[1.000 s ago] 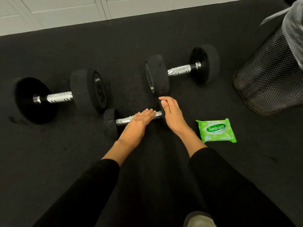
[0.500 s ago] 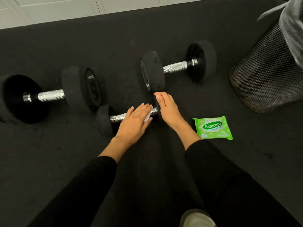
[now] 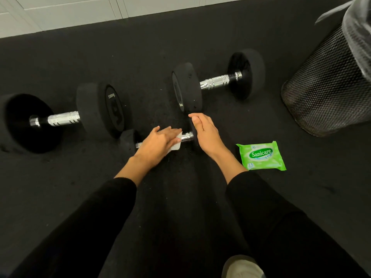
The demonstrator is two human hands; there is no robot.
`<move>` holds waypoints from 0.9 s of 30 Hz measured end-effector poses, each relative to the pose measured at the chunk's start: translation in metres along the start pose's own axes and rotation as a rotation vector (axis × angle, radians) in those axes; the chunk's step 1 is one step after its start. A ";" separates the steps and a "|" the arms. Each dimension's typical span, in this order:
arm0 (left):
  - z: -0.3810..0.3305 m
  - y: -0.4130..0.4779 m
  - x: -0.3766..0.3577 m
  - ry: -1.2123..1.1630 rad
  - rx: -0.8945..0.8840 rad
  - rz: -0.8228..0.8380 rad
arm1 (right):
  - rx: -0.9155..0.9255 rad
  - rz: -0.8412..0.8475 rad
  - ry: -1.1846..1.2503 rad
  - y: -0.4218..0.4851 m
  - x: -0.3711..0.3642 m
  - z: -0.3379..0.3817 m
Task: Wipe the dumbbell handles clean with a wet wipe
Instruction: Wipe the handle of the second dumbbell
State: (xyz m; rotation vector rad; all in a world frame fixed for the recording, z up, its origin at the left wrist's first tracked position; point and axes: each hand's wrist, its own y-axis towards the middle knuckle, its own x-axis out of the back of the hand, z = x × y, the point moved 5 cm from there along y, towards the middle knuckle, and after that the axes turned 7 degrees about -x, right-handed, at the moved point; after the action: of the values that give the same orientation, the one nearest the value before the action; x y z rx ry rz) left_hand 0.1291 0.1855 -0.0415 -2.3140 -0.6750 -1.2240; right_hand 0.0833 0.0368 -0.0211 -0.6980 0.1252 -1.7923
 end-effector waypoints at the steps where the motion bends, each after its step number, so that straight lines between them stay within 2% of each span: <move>1: -0.004 -0.004 -0.004 0.052 -0.020 -0.027 | 0.001 -0.002 0.002 0.000 0.000 0.000; 5: -0.011 -0.008 -0.007 0.129 -0.069 -0.082 | 0.002 -0.010 0.002 0.000 -0.001 -0.001; 9: -0.005 -0.001 0.001 -0.067 0.006 -0.069 | -0.007 -0.013 0.004 0.003 0.000 -0.001; 12: -0.007 0.000 0.003 -0.239 0.091 -0.169 | -0.012 -0.008 0.000 0.003 -0.001 -0.001; 14: -0.009 0.000 0.004 -0.253 0.116 -0.203 | -0.012 -0.007 0.005 0.003 -0.002 -0.002; 18: -0.015 -0.002 0.001 -0.089 0.027 -0.072 | -0.005 -0.019 -0.002 0.002 -0.002 -0.003; 24: -0.005 0.006 0.002 -0.136 0.106 0.015 | -0.003 -0.022 -0.019 0.003 -0.002 -0.003; 27: -0.004 0.008 0.004 -0.214 0.119 -0.022 | -0.002 -0.031 -0.003 0.003 -0.002 -0.003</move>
State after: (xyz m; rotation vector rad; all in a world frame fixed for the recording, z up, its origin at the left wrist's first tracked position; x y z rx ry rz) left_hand 0.1329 0.1774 -0.0371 -2.3623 -0.8251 -0.9264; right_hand 0.0846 0.0370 -0.0252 -0.7077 0.1145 -1.8213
